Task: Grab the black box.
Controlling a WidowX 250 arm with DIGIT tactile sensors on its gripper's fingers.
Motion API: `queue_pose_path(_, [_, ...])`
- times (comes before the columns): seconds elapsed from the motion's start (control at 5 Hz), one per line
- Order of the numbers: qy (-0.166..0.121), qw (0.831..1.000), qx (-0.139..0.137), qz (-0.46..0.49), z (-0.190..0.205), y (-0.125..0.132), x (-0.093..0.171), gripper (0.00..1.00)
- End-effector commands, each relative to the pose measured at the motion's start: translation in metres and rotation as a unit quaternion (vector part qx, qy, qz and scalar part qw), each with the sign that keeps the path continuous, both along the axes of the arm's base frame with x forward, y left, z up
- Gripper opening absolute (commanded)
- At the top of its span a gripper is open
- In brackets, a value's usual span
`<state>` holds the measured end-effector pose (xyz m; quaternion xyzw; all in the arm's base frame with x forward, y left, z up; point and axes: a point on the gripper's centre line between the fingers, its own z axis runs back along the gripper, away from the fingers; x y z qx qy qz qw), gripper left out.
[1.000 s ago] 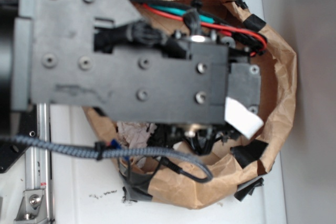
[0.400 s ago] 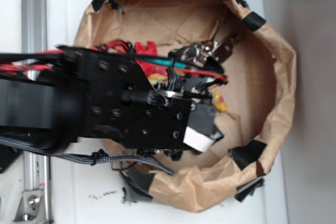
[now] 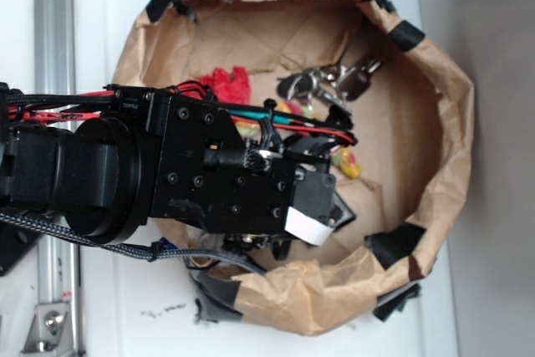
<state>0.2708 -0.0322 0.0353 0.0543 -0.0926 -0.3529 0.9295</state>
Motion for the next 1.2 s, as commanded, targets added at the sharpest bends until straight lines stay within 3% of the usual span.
queue_pose_path(0.0, [-0.017,0.997,-0.038,-0.070,0.011,-0.037,0.027,1.00])
queue_pose_path(0.2, [-0.019,0.996,-0.023,-0.082,0.004,-0.047,0.031,1.00])
queue_pose_path(0.4, [0.011,0.996,-0.031,-0.084,-0.013,-0.051,0.032,1.00])
queue_pose_path(0.6, [0.026,0.996,-0.038,-0.073,-0.010,-0.044,0.025,0.00])
queue_pose_path(1.0, [-0.002,0.996,-0.047,0.073,0.047,0.035,-0.023,0.00])
